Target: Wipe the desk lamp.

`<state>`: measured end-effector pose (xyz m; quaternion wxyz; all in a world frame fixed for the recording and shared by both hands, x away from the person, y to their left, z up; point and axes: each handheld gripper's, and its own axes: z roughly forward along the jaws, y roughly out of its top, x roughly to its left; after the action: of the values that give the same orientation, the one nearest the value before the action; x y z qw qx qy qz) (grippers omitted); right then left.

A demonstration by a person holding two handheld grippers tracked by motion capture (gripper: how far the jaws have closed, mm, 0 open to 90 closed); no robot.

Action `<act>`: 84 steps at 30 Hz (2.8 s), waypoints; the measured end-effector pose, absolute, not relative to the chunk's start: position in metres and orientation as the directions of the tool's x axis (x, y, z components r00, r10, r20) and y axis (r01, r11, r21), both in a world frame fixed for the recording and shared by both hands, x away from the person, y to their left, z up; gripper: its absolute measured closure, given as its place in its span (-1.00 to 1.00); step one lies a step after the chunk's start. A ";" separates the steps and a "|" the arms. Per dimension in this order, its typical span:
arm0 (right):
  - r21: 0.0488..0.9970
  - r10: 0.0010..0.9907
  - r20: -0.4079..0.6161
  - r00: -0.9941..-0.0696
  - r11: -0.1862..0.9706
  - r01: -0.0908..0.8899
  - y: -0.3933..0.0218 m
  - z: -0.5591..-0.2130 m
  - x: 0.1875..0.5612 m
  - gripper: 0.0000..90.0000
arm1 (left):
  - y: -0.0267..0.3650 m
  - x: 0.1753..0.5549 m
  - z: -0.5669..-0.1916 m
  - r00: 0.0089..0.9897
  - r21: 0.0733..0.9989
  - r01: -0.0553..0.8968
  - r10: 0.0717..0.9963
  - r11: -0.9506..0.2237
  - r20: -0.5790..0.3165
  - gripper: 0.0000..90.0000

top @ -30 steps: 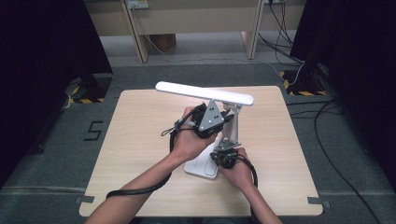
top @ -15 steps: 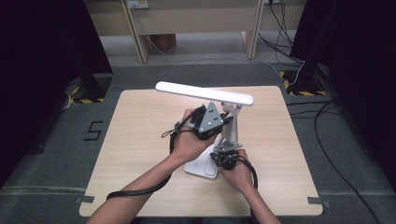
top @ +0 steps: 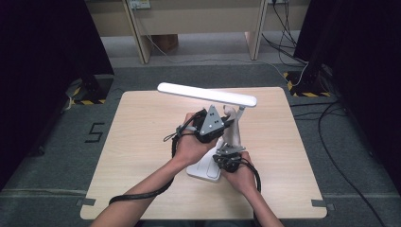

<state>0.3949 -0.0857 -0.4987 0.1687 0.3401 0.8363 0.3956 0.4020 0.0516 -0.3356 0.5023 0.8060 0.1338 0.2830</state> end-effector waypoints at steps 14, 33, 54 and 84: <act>0.775 0.741 0.027 -0.671 0.409 0.482 -0.085 -0.501 0.387 1.00 | 0.050 0.402 -0.337 0.798 0.880 -0.078 0.499 -0.469 0.337 0.87; 0.828 0.716 -0.049 -0.696 0.419 0.373 -0.087 -0.507 0.388 1.00 | 0.052 0.400 -0.353 0.782 0.877 -0.080 0.516 -0.473 0.349 0.87; 0.824 0.726 -0.035 -0.687 0.410 0.391 -0.087 -0.508 0.385 1.00 | 0.053 0.403 -0.368 0.776 0.863 -0.071 0.516 -0.500 0.362 0.87; 0.820 0.725 -0.023 -0.688 0.407 0.402 -0.087 -0.507 0.385 1.00 | 0.055 0.408 -0.387 0.773 0.850 -0.046 0.520 -0.525 0.363 0.87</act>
<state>0.3851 -0.0872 -0.5073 0.1917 0.3451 0.8167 0.4209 0.4083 0.0545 -0.3867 0.4652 0.8187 0.1446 0.3040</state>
